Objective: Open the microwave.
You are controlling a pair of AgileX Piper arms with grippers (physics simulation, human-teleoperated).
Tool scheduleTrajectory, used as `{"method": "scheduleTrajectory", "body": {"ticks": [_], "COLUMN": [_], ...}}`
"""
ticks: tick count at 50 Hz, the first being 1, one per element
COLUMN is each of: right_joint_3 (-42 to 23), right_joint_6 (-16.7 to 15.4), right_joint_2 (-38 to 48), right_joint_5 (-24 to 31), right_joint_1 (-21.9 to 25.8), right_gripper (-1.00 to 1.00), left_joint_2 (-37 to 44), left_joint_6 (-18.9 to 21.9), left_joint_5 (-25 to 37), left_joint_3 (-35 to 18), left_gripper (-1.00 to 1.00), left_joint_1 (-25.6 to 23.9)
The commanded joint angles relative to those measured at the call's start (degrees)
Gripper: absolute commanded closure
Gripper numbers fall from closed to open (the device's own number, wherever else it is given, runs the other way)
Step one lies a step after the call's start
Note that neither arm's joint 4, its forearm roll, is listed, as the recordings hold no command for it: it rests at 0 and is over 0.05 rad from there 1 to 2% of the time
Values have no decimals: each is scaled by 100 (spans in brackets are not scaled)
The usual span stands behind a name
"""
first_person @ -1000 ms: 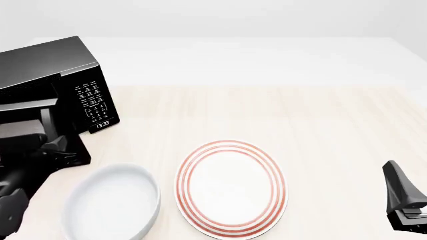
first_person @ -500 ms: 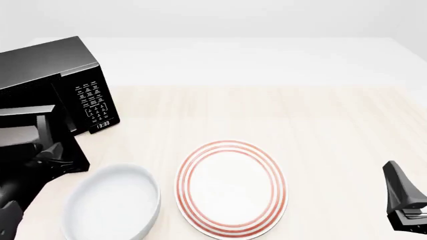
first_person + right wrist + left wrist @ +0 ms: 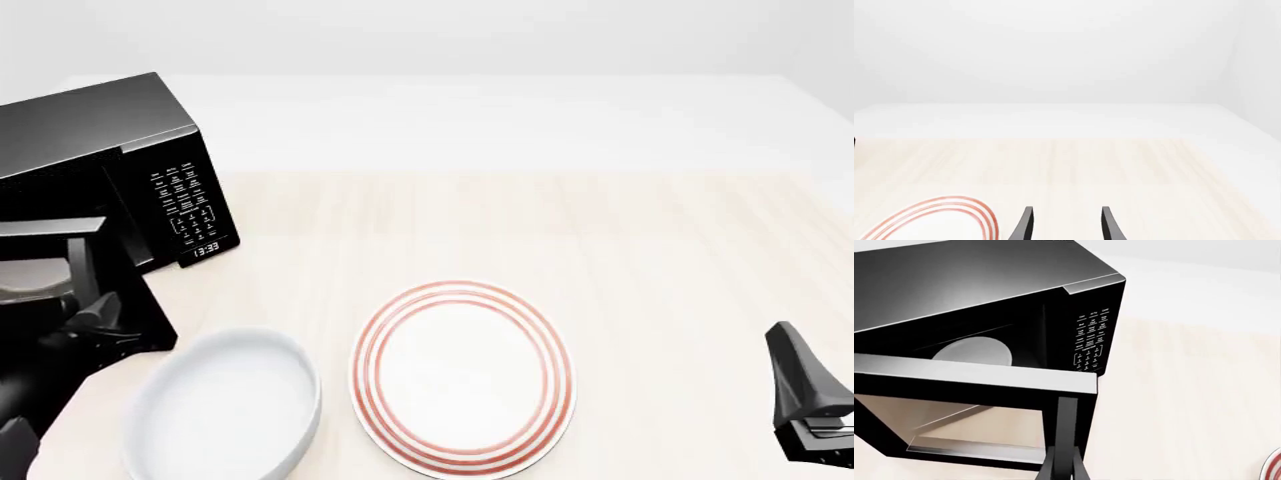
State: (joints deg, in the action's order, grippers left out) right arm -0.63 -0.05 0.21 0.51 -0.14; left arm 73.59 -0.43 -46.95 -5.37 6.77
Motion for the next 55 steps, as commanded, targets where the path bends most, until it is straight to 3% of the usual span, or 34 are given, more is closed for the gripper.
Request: {"method": "scheduleTrajectory", "body": {"ticks": [1,13,14,38,49,55], "right_joint_3": [0,0,0,0,0,0], "right_joint_6": [1,0,1,0,0,0], "right_joint_2": [0,0,-1,0,0,-1], "right_joint_5": [0,1,-1,0,0,-1], "right_joint_1": [-1,0,0,0,0,0], "right_gripper": [-100,-100,-100,-100,-100,-100], "left_joint_2": [-100,-91,-80,-62,-440,-1294], "left_joint_6": [-234,-259,-255,-198,-179,-127], "left_joint_5": [-219,-221,-248,-332,-37,722], "left_joint_3": [-79,-86,-72,39,76,60], "left_gripper": [100,100,-100,-100,-100,-100], "left_joint_1": [-355,-387,-410,-48,-67,-42]}}
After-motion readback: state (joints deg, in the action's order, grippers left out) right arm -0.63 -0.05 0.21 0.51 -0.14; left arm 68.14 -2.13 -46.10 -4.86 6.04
